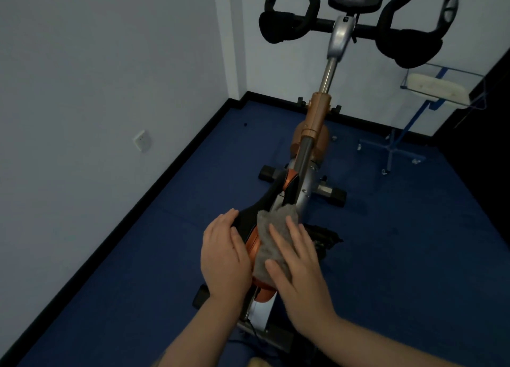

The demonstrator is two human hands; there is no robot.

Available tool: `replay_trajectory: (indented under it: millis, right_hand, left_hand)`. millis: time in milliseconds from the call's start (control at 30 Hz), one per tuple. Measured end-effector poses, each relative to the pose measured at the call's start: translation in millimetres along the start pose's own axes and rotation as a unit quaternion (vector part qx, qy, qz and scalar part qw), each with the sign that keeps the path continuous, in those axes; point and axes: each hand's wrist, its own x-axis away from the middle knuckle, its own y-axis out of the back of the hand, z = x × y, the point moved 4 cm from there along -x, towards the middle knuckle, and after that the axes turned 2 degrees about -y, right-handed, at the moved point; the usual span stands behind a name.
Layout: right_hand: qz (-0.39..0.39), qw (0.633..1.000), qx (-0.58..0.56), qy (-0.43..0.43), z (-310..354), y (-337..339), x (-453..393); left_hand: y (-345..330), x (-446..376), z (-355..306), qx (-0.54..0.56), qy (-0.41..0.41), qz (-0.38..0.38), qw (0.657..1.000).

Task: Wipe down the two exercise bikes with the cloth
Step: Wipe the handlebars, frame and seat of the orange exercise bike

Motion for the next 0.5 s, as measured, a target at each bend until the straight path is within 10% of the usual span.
replay_trajectory:
  millis: [500]
  right_hand:
    - [0.072, 0.992, -0.019, 0.103, -13.2, 25.0, -43.5]
  left_hand:
    - [2.2, -0.1, -2.5, -0.009, -0.003, -0.001, 1.000]
